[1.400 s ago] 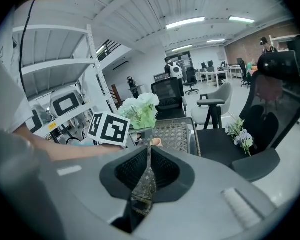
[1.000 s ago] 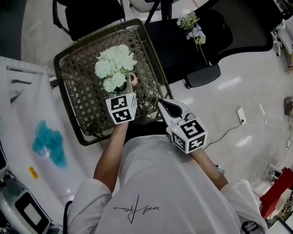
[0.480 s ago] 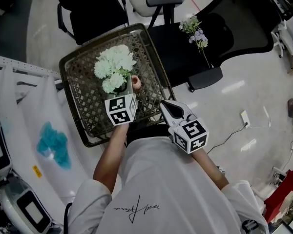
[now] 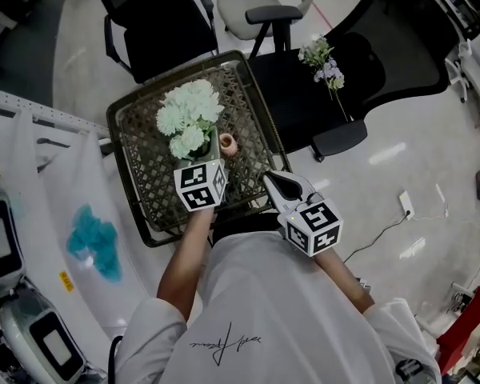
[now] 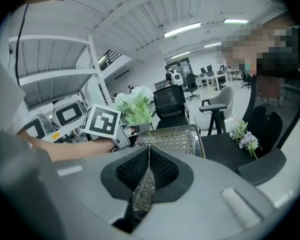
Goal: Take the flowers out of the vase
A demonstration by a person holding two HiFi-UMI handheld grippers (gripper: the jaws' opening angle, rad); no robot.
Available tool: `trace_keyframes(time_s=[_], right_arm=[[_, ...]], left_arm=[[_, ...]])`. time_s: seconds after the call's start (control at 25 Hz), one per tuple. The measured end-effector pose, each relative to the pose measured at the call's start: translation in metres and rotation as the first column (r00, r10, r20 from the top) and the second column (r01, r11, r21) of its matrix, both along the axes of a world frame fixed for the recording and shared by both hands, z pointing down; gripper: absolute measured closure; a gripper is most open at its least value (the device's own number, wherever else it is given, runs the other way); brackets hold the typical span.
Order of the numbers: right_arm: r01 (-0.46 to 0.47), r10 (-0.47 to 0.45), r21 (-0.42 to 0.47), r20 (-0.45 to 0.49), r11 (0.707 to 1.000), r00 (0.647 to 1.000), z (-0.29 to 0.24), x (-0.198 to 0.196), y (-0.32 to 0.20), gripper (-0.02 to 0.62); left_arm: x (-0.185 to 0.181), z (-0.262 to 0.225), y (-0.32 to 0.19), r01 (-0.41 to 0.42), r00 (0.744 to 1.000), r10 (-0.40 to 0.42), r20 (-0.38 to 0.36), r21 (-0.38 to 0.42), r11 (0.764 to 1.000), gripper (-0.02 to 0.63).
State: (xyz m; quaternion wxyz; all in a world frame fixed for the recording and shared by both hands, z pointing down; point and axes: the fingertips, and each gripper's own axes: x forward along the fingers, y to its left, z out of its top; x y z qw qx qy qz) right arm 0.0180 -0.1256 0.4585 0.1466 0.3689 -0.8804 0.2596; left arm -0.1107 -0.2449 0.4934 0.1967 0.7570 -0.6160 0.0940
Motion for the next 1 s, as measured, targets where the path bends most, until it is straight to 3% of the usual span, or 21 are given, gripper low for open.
trace_keyframes(time_s=[1.0], right_arm=[[-0.012,0.01,0.083,0.032,0.996,0.999,-0.024,0.0,-0.006,0.591]], left_arm=[[-0.004,-0.025,0.011,0.009,1.0,-0.009,-0.021,0.008,1.0,0.514]])
